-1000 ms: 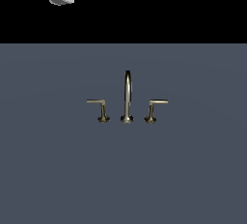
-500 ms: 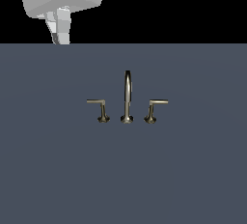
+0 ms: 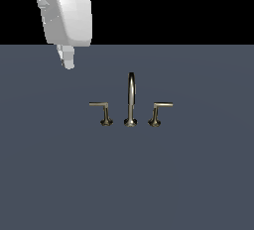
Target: Turn on the faucet by rotating a designated handle.
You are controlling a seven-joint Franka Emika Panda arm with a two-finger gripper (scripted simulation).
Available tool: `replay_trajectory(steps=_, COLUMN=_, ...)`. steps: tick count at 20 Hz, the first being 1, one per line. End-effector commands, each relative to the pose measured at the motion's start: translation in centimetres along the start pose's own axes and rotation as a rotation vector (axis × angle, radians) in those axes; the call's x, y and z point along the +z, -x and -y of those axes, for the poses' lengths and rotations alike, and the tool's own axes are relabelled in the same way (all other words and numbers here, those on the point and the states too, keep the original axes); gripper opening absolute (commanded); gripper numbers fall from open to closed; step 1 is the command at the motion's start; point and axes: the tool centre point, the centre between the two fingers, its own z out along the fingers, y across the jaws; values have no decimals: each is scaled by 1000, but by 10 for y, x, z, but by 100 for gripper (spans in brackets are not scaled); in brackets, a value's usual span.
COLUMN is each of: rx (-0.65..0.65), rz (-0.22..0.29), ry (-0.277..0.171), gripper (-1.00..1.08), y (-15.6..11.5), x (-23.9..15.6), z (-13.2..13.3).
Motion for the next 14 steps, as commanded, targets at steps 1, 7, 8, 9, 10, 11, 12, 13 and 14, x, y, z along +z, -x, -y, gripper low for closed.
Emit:
replay_trajectory(steps=1, rx=45, rz=-1, ry=-3, gripper=-100, y=-4, x=11, z=11)
replay_trajectory(steps=7, rx=147, rz=-5, ry=-6, gripper=-100, y=-16, x=35, z=33)
replay_trajectory(steps=8, rx=164, rz=-5, ry=-6, gripper=-100, y=-19, x=39, z=37)
replay_trajectory(steps=9, rx=180, rz=-6, ry=-6, gripper=-100, y=-21, x=43, z=41)
replay_trajectory(steps=10, rx=197, rz=-7, ry=-7, gripper=-100, y=-24, x=47, z=44)
replay_trajectory(steps=11, rx=214, rz=-8, ry=-7, gripper=-100, y=-26, x=51, z=48)
replay_trajectory(steps=12, rx=231, rz=-9, ry=-7, gripper=-100, y=-29, x=55, z=51)
replay_trajectory(steps=13, rx=248, rz=-9, ry=-8, gripper=-100, y=-31, x=59, z=55)
replay_trajectory(steps=14, rx=266, rz=-10, ry=-8, gripper=-100, y=-34, x=63, z=58)
